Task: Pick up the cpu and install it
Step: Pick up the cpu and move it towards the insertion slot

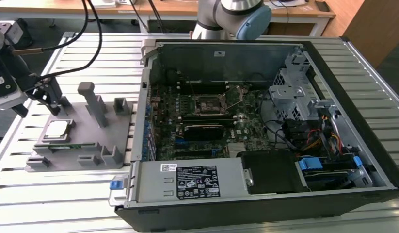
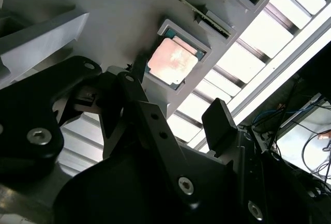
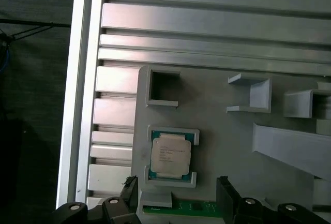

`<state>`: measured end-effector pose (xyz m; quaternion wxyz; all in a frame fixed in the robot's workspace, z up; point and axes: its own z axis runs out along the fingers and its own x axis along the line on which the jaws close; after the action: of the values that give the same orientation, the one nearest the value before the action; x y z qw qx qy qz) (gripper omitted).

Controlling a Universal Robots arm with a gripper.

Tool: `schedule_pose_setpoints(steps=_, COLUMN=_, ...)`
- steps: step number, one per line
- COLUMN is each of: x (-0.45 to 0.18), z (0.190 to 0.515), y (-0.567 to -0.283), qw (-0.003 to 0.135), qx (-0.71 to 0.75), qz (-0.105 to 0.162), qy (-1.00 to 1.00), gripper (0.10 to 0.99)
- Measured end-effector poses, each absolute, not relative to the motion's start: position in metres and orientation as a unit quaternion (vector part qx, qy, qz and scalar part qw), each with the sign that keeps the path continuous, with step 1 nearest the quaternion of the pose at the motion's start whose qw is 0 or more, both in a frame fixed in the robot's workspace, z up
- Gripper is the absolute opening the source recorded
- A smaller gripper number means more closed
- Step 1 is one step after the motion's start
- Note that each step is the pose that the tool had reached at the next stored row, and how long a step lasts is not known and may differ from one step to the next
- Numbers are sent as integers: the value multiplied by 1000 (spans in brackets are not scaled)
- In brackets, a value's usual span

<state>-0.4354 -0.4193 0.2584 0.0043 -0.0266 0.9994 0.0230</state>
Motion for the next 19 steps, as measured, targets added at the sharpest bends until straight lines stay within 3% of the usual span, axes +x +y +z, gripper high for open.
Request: schedule_pose_setpoints(steps=19, x=-435, z=246, y=-419, qw=4, qx=-26, qz=23, qy=999, gripper=706)
